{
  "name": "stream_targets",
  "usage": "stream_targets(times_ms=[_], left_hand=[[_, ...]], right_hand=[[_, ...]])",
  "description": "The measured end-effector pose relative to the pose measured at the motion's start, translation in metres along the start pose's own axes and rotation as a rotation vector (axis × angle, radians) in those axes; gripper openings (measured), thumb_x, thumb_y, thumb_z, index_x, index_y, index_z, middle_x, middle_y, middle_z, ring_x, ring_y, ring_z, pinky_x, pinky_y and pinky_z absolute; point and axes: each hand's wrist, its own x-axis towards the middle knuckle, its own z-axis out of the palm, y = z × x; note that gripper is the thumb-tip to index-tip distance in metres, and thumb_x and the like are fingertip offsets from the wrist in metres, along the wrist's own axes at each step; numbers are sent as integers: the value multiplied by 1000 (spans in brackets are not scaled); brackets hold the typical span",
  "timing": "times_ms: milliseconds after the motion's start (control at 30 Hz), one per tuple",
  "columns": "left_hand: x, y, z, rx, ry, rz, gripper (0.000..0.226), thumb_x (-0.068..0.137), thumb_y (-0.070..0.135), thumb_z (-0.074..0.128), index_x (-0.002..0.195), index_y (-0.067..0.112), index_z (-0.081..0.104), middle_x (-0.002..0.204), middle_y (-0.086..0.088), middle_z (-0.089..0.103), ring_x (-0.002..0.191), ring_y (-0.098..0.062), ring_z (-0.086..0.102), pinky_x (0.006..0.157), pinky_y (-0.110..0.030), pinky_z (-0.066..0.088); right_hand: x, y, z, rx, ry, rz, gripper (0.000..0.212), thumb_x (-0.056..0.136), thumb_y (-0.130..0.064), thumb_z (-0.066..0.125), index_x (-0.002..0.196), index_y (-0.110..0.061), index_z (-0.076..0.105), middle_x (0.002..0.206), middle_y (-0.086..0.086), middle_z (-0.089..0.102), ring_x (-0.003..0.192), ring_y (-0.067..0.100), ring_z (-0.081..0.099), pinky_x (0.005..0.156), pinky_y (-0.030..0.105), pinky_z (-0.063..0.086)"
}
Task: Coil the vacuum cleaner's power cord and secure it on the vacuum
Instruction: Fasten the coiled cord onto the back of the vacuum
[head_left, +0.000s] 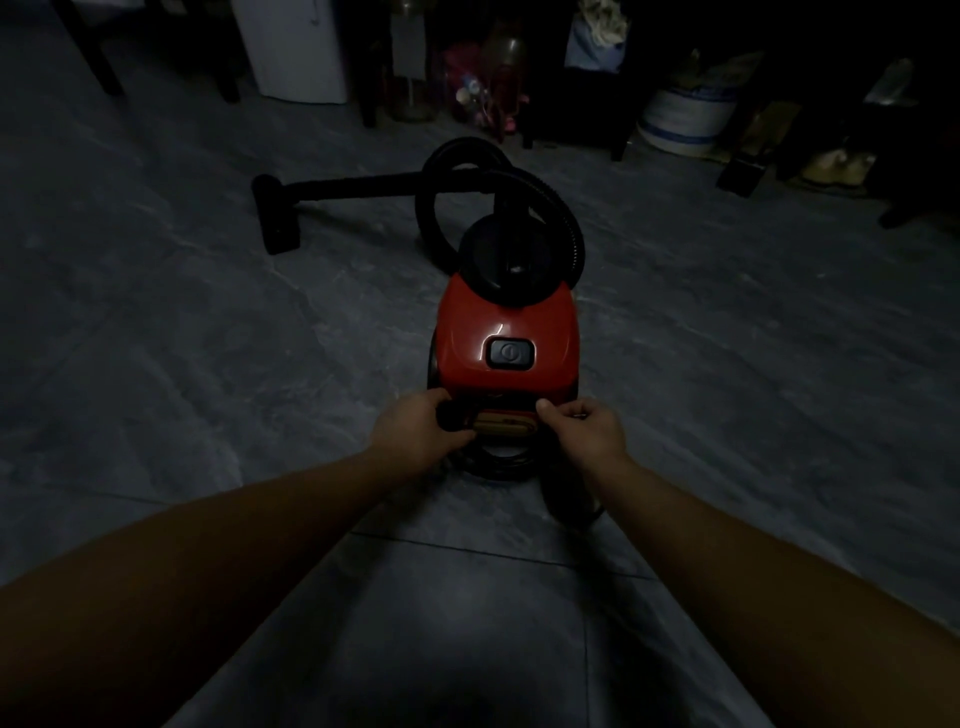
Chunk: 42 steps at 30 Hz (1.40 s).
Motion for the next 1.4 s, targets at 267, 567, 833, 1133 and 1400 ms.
stream_targets(times_ms=[267,567,833,1133,1400], left_hand=[[-7,0,2,135,126,125,32,81,39,70,106,24,55,96,3,66,80,-15,63,68,-37,56],[-6,-5,-2,136,180,174,21,78,35,77,83,19,65,95,4,55,86,-14,54,69,-30,47],[-9,16,8,175,275,76,23,79,41,75,79,19,70,99,3,60,77,-12,57,65,-29,46],[-5,15,1,120,239,133,18,85,35,70,86,17,69,87,1,69,73,-14,62,62,-31,50],[4,8,-4,-136,186,37,19,77,23,81,80,18,63,77,2,67,70,-12,63,64,-24,51]], right_hand=[[-11,0,0,-169,124,-129,33,76,-50,75,84,-19,65,81,-2,71,75,15,67,63,30,51],[-14,-5,5,-160,136,-331,13,79,-24,77,76,-17,66,72,-2,67,68,13,64,61,26,49],[-19,-4,3,-169,108,-361,5,81,-22,75,80,-21,70,72,-6,67,67,8,63,59,19,44],[-18,-7,2,-154,105,-333,8,84,-22,72,78,-23,67,72,-9,65,68,8,61,60,22,44],[-13,-5,5,-76,136,-251,10,78,-30,79,75,-23,73,76,-8,71,74,10,68,72,31,57]])
